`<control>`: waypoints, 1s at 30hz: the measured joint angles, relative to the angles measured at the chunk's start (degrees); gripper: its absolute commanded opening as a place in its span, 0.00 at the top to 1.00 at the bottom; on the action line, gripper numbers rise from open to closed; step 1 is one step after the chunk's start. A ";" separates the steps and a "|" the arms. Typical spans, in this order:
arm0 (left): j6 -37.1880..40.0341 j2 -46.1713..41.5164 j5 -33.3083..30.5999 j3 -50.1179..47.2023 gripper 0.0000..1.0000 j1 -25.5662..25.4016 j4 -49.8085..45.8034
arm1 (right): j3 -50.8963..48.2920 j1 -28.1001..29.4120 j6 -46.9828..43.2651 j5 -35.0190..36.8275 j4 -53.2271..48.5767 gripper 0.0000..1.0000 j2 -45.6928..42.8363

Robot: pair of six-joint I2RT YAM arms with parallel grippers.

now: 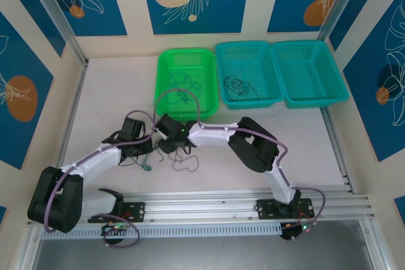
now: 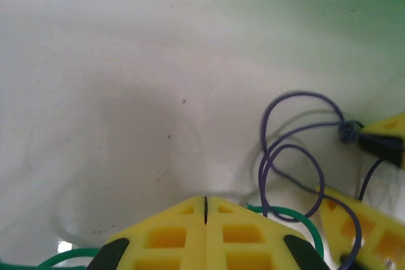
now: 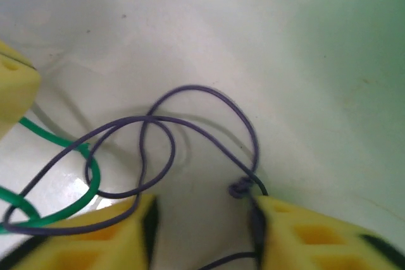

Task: Untangle the cables

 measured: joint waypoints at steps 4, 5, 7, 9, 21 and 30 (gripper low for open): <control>-0.09 -0.70 -0.70 -0.07 1.00 0.00 -0.55 | -0.98 -0.07 0.83 1.01 0.63 0.89 -0.50; -0.13 -1.05 -1.07 -0.07 1.00 0.00 -0.68 | -1.90 -0.17 1.29 0.98 1.25 0.93 -0.98; -0.26 -1.88 -2.12 -0.07 1.00 0.00 -1.11 | -4.83 -0.52 2.36 0.94 2.64 0.99 -2.78; -0.46 -2.78 -3.19 -0.09 1.00 0.00 -1.75 | -9.14 -0.98 3.54 1.01 3.74 1.00 -5.73; -0.70 -4.26 -6.14 -0.42 1.00 0.46 -3.04 | -35.21 -11.58 13.27 -1.07 8.70 1.00 -29.55; 0.74 -9.11 7.32 -2.23 0.39 -0.70 3.80 | -34.93 -12.33 13.68 -5.75 5.77 0.57 -33.09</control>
